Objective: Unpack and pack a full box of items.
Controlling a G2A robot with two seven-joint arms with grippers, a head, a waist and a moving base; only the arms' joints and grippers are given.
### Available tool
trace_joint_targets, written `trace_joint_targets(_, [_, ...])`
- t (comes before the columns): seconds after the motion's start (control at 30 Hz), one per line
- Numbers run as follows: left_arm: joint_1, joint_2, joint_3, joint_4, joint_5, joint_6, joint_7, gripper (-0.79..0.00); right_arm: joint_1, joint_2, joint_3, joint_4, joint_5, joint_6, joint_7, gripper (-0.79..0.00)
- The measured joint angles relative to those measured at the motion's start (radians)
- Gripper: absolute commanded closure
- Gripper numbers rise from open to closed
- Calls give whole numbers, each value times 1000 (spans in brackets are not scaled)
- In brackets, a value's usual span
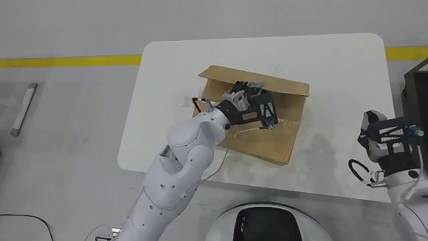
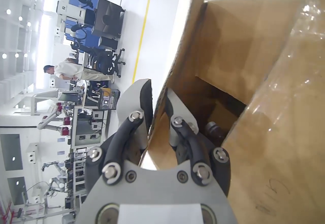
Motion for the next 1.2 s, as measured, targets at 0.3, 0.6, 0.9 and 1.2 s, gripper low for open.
trace_joint_targets(0.3, [-255,-64,113,254,-9,142,79,-785,-11,0,28,-6,10,3,-6,0])
trace_joint_targets(0.6, [-448,-152,271,567,-13,226,141,-785,-32,-2,51,-12,21,9,-11,0])
trace_joint_targets(0.9, [-477,-197,279,637,-79,266,129,-785,-37,-4,34,19,63,-13,-21,0])
trace_joint_targets(1.2, [-324,-129,59,366,-106,155,27,-785,83,-2,-88,183,78,-100,-59,0])
